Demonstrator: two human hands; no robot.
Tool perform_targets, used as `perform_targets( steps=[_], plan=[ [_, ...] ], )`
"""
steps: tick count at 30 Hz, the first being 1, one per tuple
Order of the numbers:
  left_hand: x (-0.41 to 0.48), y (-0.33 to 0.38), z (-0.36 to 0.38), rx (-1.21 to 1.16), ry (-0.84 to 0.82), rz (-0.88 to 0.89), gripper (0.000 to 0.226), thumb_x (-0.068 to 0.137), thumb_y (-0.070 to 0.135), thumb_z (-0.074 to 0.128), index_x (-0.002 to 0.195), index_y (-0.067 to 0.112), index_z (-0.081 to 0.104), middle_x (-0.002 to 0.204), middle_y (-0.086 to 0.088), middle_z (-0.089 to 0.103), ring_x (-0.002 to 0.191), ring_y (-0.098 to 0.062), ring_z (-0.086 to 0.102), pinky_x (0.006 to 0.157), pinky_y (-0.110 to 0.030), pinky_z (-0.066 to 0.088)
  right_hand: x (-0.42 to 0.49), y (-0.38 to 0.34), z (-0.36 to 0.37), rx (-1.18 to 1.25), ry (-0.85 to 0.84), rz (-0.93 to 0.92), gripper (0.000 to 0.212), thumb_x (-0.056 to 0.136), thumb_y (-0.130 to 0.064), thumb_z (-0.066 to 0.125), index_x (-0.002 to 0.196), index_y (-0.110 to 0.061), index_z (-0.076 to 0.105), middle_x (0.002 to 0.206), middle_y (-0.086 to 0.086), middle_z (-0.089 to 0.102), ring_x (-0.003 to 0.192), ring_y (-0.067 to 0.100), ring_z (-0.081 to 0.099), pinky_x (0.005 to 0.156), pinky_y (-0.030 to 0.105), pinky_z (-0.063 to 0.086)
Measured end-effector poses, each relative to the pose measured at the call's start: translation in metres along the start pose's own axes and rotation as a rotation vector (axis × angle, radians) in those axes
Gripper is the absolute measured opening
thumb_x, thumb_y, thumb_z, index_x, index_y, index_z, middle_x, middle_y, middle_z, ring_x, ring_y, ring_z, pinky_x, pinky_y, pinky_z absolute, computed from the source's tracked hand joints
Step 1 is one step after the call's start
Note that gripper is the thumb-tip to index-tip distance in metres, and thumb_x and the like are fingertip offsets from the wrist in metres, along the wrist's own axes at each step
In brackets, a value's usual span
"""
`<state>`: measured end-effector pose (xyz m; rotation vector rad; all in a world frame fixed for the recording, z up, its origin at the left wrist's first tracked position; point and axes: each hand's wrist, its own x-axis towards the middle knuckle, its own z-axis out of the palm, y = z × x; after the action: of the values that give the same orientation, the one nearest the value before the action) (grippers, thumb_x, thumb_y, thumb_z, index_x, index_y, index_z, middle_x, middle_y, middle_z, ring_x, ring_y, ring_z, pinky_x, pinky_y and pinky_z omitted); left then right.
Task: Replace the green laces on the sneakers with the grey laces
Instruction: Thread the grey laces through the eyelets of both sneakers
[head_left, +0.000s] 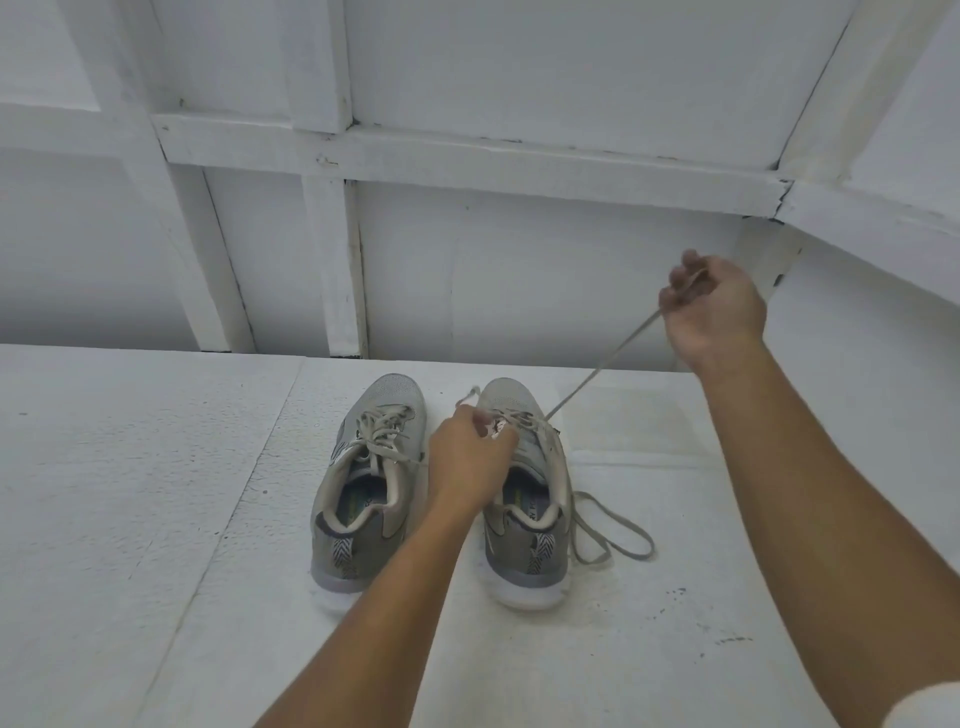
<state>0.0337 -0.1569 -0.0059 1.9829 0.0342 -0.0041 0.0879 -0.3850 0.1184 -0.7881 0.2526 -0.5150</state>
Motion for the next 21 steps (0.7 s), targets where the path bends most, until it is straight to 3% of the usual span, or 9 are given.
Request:
perform_targets(
  steps=[1, 3, 6, 9, 11, 14, 18, 21],
  plan=[
    [-0.003, -0.003, 0.001, -0.025, 0.01, -0.006, 0.023, 0.089, 0.034, 0.061, 0.106, 0.019, 0.061, 0.102, 0.005, 0.063, 0.091, -0.011, 0.059, 0.073, -0.025, 0.043, -0.001, -0.001, 0.002, -0.137, -0.02, -0.072, 0.015, 0.093, -0.006, 0.042, 0.091, -0.017, 0.052, 0.08, 0.002, 0.062, 0.047, 0.012, 0.052, 0.044, 0.017, 0.035],
    [-0.008, -0.007, 0.003, -0.082, 0.045, -0.013, 0.02, 0.09, 0.037, 0.062, 0.101, 0.02, 0.063, 0.098, 0.007, 0.065, 0.089, -0.009, 0.06, 0.072, -0.022, 0.042, -0.011, 0.014, -0.003, -0.684, -0.142, -0.256, 0.02, 0.09, -0.005, 0.051, 0.096, -0.023, 0.059, 0.081, -0.001, 0.064, 0.047, 0.006, 0.046, 0.044, 0.016, 0.033],
    [-0.01, -0.01, 0.005, -0.146, 0.083, -0.024, 0.019, 0.09, 0.039, 0.062, 0.095, 0.021, 0.064, 0.095, 0.008, 0.066, 0.089, -0.007, 0.061, 0.075, -0.023, 0.045, -0.029, 0.063, -0.034, -1.569, -0.606, -0.294, 0.018, 0.089, -0.012, 0.065, 0.106, -0.017, 0.07, 0.101, -0.002, 0.065, 0.063, -0.008, 0.048, 0.07, 0.016, 0.038],
    [-0.012, -0.012, 0.008, -0.155, 0.099, -0.018, 0.02, 0.092, 0.04, 0.06, 0.095, 0.02, 0.065, 0.092, 0.009, 0.066, 0.086, -0.005, 0.06, 0.075, -0.022, 0.044, -0.035, 0.098, -0.064, -1.925, -0.752, -0.23, 0.018, 0.09, -0.026, 0.066, 0.106, -0.02, 0.071, 0.113, 0.001, 0.062, 0.092, 0.012, 0.057, 0.087, 0.028, 0.043],
    [-0.013, -0.012, 0.009, -0.167, 0.116, -0.018, 0.021, 0.093, 0.039, 0.06, 0.095, 0.019, 0.065, 0.092, 0.008, 0.067, 0.086, -0.005, 0.061, 0.075, -0.022, 0.044, -0.038, 0.105, -0.068, -1.901, -0.708, -0.237, 0.009, 0.093, -0.027, 0.061, 0.095, -0.021, 0.067, 0.105, 0.0, 0.061, 0.093, 0.02, 0.058, 0.084, 0.033, 0.045],
    [-0.014, -0.012, 0.01, -0.172, 0.135, -0.02, 0.021, 0.093, 0.039, 0.059, 0.095, 0.019, 0.065, 0.092, 0.007, 0.068, 0.087, -0.007, 0.061, 0.074, -0.021, 0.042, -0.035, 0.102, -0.063, -1.664, -0.592, -0.192, 0.013, 0.095, -0.024, 0.056, 0.085, -0.017, 0.058, 0.084, -0.006, 0.06, 0.077, 0.017, 0.054, 0.069, 0.031, 0.041],
    [-0.015, -0.012, 0.011, -0.149, 0.146, -0.006, 0.02, 0.095, 0.039, 0.058, 0.093, 0.02, 0.063, 0.091, 0.009, 0.067, 0.081, -0.004, 0.059, 0.062, -0.01, 0.038, -0.026, 0.083, -0.045, -0.953, -0.227, 0.021, 0.014, 0.093, -0.015, 0.049, 0.079, -0.015, 0.051, 0.088, 0.003, 0.065, 0.072, 0.015, 0.049, 0.055, 0.027, 0.031],
    [-0.015, -0.012, 0.013, -0.135, 0.155, -0.003, 0.02, 0.095, 0.039, 0.056, 0.095, 0.019, 0.062, 0.089, 0.007, 0.066, 0.077, 0.001, 0.056, 0.059, -0.007, 0.038, -0.018, 0.068, -0.035, -0.527, -0.043, 0.058, 0.015, 0.093, -0.008, 0.042, 0.082, -0.017, 0.048, 0.084, 0.002, 0.069, 0.068, 0.011, 0.05, 0.052, 0.024, 0.03]
  ],
)
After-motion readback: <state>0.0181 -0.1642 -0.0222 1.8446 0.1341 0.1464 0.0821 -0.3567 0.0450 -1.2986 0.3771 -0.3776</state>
